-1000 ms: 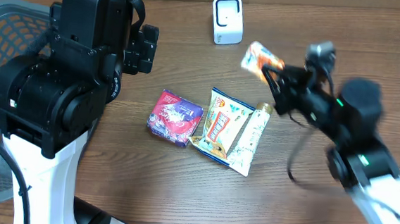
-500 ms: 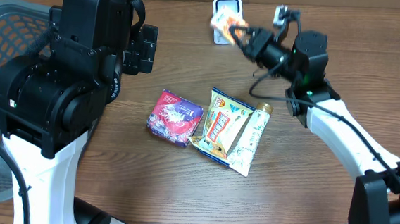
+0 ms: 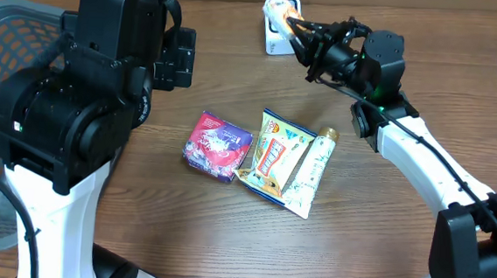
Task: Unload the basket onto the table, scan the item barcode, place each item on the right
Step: 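Hold the Kleenex pack in front of the white scanner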
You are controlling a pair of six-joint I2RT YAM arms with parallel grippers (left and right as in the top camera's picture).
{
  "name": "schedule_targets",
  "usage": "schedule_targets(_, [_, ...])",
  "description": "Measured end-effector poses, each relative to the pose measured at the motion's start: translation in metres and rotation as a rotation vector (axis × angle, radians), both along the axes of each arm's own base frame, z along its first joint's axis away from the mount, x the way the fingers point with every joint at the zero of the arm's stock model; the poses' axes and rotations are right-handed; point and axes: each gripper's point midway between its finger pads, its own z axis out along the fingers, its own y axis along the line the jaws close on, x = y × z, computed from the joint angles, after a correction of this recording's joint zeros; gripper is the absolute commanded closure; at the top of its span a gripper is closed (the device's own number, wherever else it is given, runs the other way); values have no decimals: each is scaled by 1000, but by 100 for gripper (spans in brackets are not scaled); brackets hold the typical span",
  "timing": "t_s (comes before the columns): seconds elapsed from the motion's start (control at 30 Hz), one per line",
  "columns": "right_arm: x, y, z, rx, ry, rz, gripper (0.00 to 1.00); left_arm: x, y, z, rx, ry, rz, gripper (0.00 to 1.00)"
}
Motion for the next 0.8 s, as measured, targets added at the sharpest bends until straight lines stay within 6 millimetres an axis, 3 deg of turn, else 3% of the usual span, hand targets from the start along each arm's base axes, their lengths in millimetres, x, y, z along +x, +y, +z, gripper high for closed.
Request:
schedule_targets(0.17, [26, 4, -16, 87, 119, -36, 96, 6, -2, -8, -30, 18, 31, 0])
schedule_targets(0.3, [70, 16, -31, 79, 141, -55, 96, 11, -5, -24, -47, 59, 64, 0])
schedule_targets(0.47, [114, 31, -33, 65, 180, -49, 96, 18, -8, -45, -44, 119, 91, 0])
schedule_targets(0.63, [133, 42, -25, 66, 179, -18, 96, 23, -8, -60, -34, 162, 108, 0])
schedule_targets(0.8, [132, 43, -53, 46, 255, 38, 96, 25, -4, -69, -21, 191, 123, 0])
